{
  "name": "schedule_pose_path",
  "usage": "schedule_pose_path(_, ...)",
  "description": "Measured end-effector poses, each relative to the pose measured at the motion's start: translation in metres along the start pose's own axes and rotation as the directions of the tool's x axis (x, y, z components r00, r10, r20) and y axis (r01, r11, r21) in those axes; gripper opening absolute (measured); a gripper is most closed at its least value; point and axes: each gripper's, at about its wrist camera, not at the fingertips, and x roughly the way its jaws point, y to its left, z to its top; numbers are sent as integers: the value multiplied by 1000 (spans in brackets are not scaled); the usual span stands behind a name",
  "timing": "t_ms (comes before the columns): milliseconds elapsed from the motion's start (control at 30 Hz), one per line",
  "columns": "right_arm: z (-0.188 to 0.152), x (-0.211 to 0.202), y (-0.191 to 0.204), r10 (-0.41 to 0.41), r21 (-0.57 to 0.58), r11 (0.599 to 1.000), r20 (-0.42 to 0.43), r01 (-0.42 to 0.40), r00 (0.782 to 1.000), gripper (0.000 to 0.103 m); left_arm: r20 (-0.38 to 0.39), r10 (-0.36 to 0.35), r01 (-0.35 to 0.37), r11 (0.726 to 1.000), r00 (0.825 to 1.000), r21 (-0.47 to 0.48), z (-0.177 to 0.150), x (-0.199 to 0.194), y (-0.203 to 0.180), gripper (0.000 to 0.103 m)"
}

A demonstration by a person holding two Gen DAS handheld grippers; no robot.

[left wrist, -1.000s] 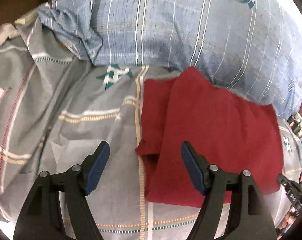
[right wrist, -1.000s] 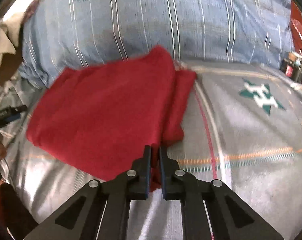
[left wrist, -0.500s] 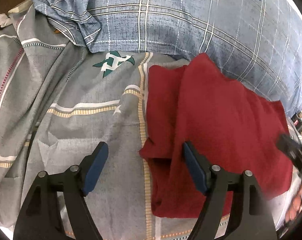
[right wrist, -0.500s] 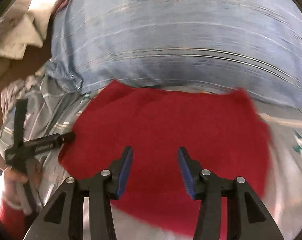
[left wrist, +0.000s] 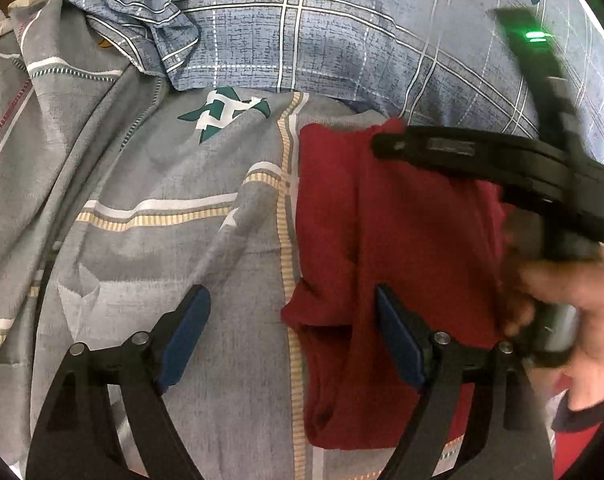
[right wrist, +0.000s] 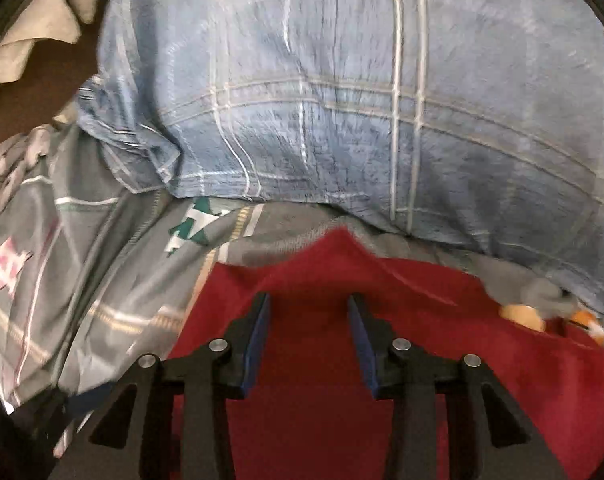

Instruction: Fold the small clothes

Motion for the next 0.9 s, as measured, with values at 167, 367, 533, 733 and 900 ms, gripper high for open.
schedule_pose_path(167, 4, 8, 0, -14, 5, 1000, 22, 14, 1000, 43, 0, -2, 2, 1000, 1000, -9, 1, 2, 1, 84)
schedule_pose_path(367, -3, -18, -5, 50, 47, 998, 30, -51, 998, 43, 1, -3, 3, 1000, 1000, -13, 1, 0, 2, 84)
schedule_pose_path(533, -12, -9, -1, 24, 23, 999, -16, -23, 1000, 57, 4, 0, 0, 1000, 1000, -13, 1, -2, 0, 84)
schedule_pose_path(733, -7, 2, 14, 17, 14, 1000, -52, -17, 999, 68, -5, -15, 15, 1000, 1000, -22, 2, -2, 2, 84)
schedule_pose_path(900, -5, -10, 17, 76, 43, 996, -59, -73, 995, 73, -6, -58, 58, 998, 998, -28, 8, -11, 13, 84)
